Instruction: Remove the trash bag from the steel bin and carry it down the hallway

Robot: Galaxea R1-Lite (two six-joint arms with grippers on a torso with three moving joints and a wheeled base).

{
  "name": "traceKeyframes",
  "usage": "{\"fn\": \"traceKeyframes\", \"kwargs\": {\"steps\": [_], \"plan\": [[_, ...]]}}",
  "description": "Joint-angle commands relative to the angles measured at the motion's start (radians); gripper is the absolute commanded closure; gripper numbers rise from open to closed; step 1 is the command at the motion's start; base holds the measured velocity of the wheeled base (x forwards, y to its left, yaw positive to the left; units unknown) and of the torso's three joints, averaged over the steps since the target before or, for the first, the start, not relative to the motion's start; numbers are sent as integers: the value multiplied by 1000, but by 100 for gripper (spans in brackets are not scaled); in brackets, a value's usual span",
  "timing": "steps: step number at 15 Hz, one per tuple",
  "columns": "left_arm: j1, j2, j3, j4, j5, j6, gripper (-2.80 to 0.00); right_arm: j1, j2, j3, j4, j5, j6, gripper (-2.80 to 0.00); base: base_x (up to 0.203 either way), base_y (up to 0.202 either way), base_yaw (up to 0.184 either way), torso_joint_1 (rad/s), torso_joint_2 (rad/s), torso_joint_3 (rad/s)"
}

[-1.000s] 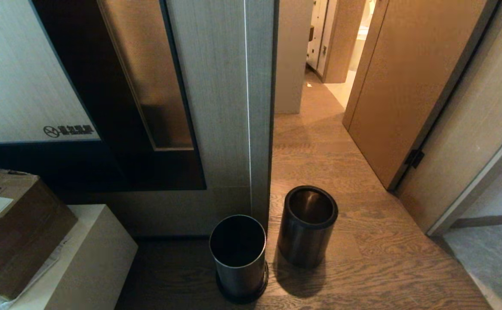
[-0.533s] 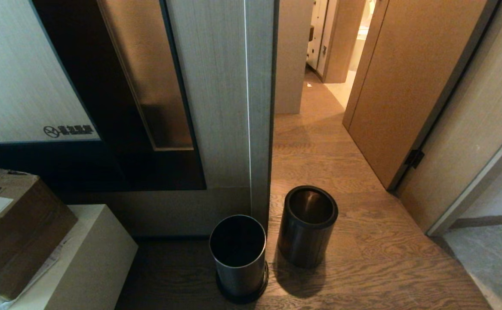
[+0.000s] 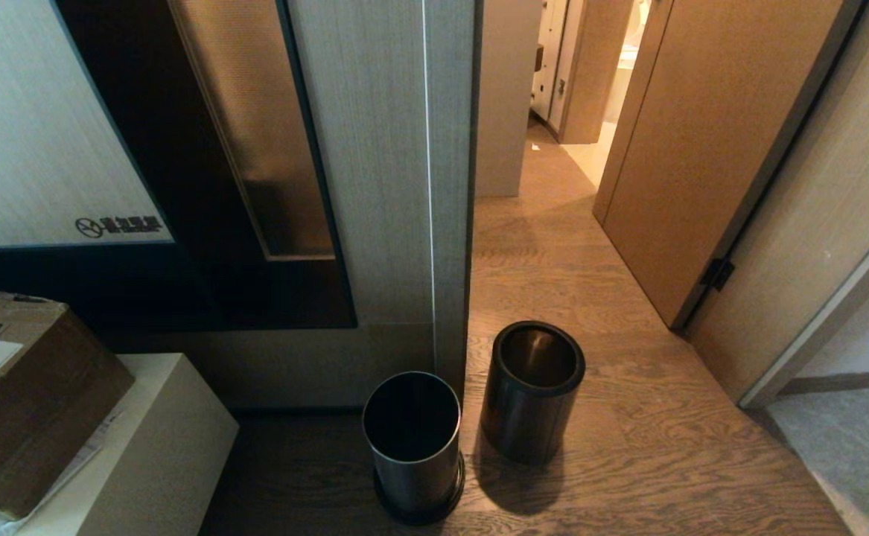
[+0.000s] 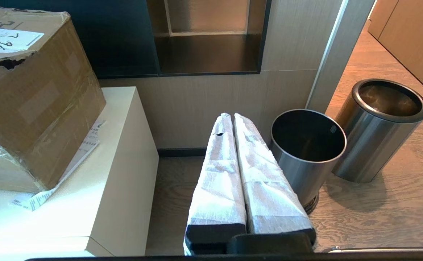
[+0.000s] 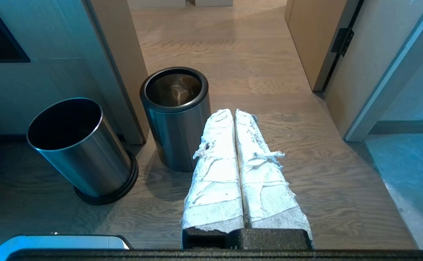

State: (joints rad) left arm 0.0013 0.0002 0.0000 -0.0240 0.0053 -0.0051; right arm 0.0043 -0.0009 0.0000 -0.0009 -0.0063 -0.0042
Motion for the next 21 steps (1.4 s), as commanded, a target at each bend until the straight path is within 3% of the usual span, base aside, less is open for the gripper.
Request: {"fn": "traceKeyframes", "kwargs": {"steps": [1, 21], "plan": [[0, 0, 12, -1, 1, 0, 0, 0, 1, 0, -1, 0, 0, 0, 0, 0, 0, 0, 0, 0], [0, 0, 12, -1, 1, -1, 0, 0, 1, 0, -1, 0, 0, 0, 0, 0, 0, 0, 0, 0]]}}
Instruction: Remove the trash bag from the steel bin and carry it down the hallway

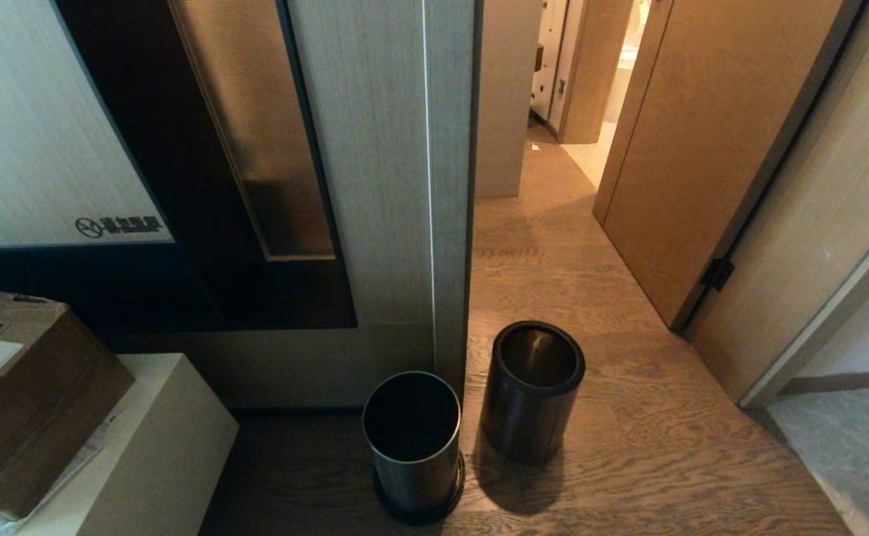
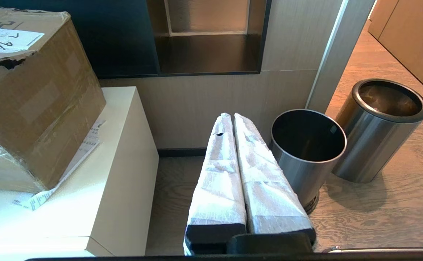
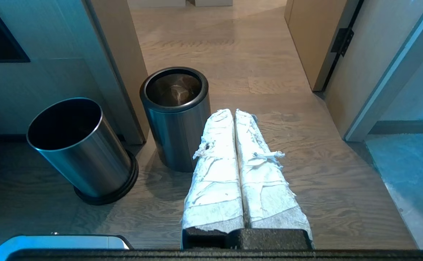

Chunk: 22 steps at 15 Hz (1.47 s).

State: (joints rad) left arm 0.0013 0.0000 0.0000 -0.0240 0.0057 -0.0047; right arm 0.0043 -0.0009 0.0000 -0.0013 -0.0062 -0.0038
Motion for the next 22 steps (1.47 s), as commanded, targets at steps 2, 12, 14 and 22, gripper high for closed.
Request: {"fn": "traceKeyframes", "kwargs": {"steps": [2, 12, 14, 22], "plan": [[0, 0, 12, -1, 0, -1, 0, 0, 1, 0, 0, 0, -1, 0, 0, 0, 0, 0, 0, 0], [0, 0, 12, -1, 0, -1, 0, 0, 1, 0, 0, 0, -1, 0, 0, 0, 0, 0, 0, 0], [0, 0, 12, -1, 0, -1, 0, 0, 1, 0, 0, 0, -1, 0, 0, 0, 0, 0, 0, 0], [0, 0, 12, -1, 0, -1, 0, 0, 1, 0, 0, 0, -1, 0, 0, 0, 0, 0, 0, 0]]}}
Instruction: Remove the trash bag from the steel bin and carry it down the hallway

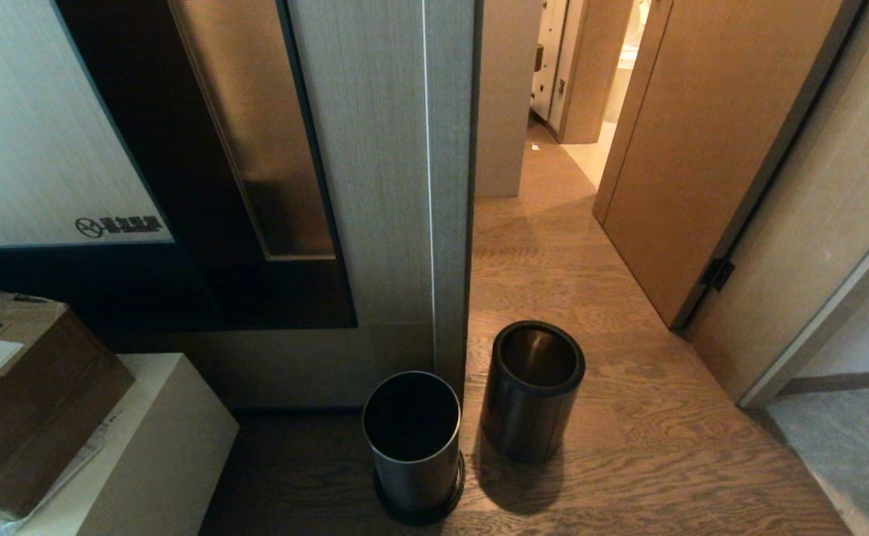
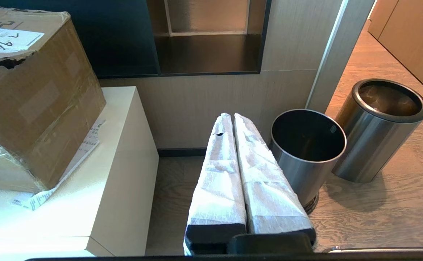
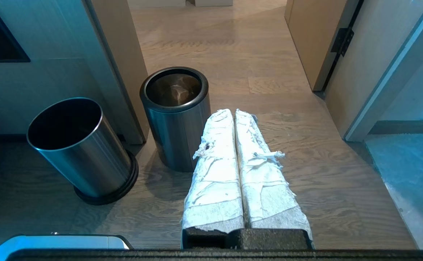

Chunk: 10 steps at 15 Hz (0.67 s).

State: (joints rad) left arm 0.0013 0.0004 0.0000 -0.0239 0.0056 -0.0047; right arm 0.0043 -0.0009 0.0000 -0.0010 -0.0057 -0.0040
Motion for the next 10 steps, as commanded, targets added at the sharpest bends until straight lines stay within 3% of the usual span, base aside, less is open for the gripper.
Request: {"fn": "traceKeyframes", "kwargs": {"steps": [1, 10], "plan": [[0, 0, 12, -1, 0, -1, 0, 0, 1, 0, -1, 0, -1, 0, 0, 0, 0, 0, 0, 0], [0, 0, 12, -1, 0, -1, 0, 0, 1, 0, -1, 0, -1, 0, 0, 0, 0, 0, 0, 0]]}}
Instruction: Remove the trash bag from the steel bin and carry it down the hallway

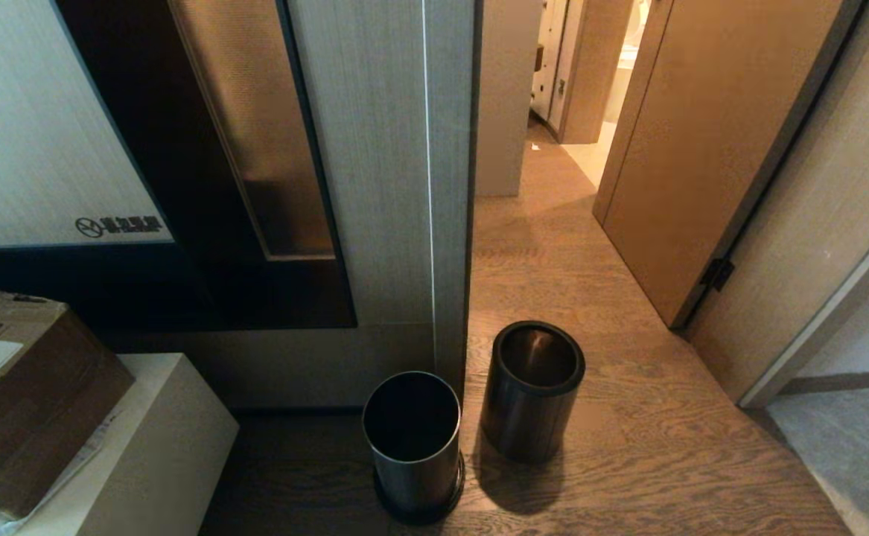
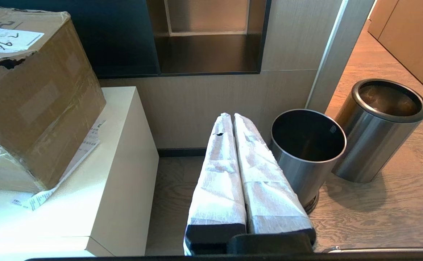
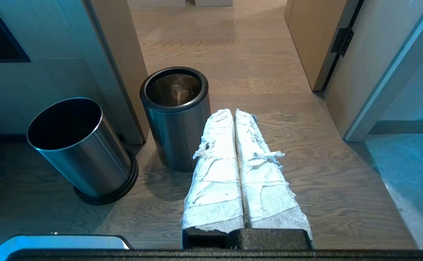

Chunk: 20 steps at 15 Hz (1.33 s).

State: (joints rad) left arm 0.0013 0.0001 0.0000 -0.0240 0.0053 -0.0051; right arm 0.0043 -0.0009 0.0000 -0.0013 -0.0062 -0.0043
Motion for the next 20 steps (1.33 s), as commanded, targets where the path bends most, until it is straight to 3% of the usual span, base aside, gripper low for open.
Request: {"fn": "traceKeyframes", "kwargs": {"steps": [1, 20], "plan": [[0, 0, 12, -1, 1, 0, 0, 0, 1, 0, 0, 0, 0, 0, 0, 0, 0, 0, 0, 0], [0, 0, 12, -1, 1, -1, 0, 0, 1, 0, 1, 0, -2, 0, 0, 0, 0, 0, 0, 0]]}}
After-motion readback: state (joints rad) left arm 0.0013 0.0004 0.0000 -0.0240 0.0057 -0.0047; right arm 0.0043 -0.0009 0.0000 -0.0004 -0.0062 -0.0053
